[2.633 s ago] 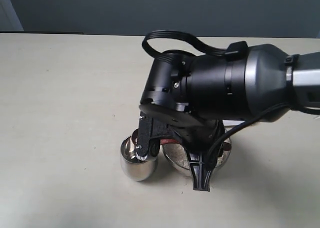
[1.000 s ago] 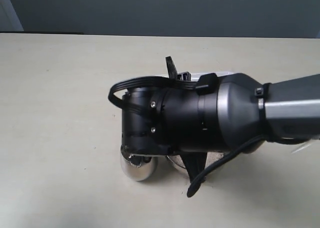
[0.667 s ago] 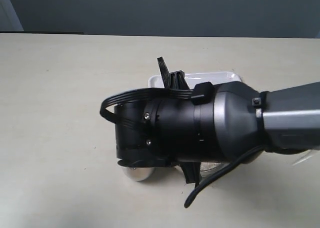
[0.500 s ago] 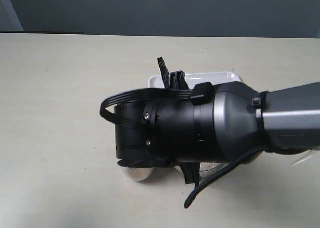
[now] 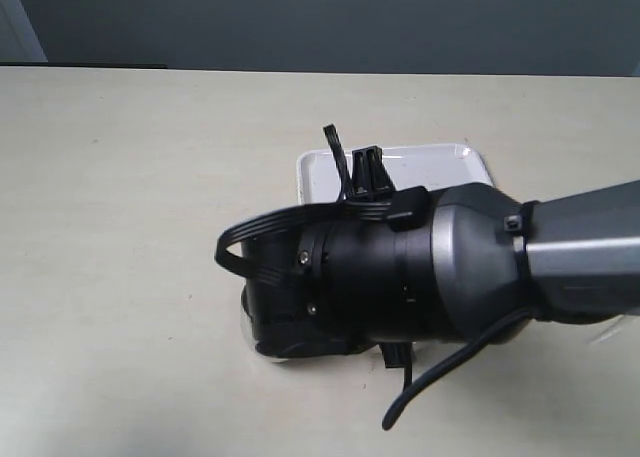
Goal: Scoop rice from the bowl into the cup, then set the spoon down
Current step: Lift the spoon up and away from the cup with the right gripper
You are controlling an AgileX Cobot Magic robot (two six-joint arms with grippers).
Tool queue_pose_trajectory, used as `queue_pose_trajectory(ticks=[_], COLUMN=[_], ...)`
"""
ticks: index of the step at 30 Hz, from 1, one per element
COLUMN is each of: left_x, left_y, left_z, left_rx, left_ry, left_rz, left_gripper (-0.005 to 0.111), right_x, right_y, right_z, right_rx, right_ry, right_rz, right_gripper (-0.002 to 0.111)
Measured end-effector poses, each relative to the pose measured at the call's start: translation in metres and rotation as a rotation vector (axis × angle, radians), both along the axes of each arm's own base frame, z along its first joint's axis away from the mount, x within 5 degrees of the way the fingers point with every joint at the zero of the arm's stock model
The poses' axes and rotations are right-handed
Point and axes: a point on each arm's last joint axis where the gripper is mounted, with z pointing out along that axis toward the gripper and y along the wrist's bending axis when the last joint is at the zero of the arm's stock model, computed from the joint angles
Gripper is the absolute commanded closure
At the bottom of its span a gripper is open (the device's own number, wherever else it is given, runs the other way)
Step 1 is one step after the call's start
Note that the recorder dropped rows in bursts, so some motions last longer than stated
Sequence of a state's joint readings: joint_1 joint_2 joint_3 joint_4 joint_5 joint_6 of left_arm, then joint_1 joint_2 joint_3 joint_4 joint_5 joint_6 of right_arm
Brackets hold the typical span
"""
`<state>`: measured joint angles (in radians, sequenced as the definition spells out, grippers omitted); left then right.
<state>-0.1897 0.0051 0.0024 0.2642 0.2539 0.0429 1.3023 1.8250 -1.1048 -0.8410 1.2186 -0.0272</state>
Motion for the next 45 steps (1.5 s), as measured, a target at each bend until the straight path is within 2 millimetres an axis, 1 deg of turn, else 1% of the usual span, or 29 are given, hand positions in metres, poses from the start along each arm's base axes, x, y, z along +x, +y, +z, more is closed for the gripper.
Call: queue_pose_trajectory(ticks=[6,17,24,27,29,33,39,45], left_x=[0.000,0.000,0.000,0.000,0.000,0.000,0.000,0.000], left_y=[0.000,0.000,0.000,0.000,0.000,0.000,0.000,0.000], left_z=[0.000,0.000,0.000,0.000,0.000,0.000,0.000,0.000], left_rx=[0.000,0.000,0.000,0.000,0.000,0.000,0.000,0.000], left_ry=[0.000,0.000,0.000,0.000,0.000,0.000,0.000,0.000], left_rz=[0.000,0.000,0.000,0.000,0.000,0.000,0.000,0.000], left_gripper=[0.106,0.106,0.106,0.106,0.106,0.106,0.106,0.106], right_x=[0.002,-0.007,-0.007,-0.008,-0.008,-0.011,-0.018,-0.018], right_y=[0.001,0.005,0.005,0.004,0.001,-0.010,-0.004,-0.008], right_z=[0.002,0.002,0.002,0.008,0.008,-0.003,0.000,-0.004], right_rx=[0.019,0.036,0.046,0.067,0.065,0.034,0.035,0.031], right_ry=[-0.034,-0.043,-0.047,-0.052,-0.055,-0.053,-0.144,-0.171], right_rz=[-0.009,0.009,-0.002,-0.006,-0.006,-0.029,0.058,0.063], right_gripper=[0.109,0.109,0.109,0.109,0.109,0.109,0.109,0.109])
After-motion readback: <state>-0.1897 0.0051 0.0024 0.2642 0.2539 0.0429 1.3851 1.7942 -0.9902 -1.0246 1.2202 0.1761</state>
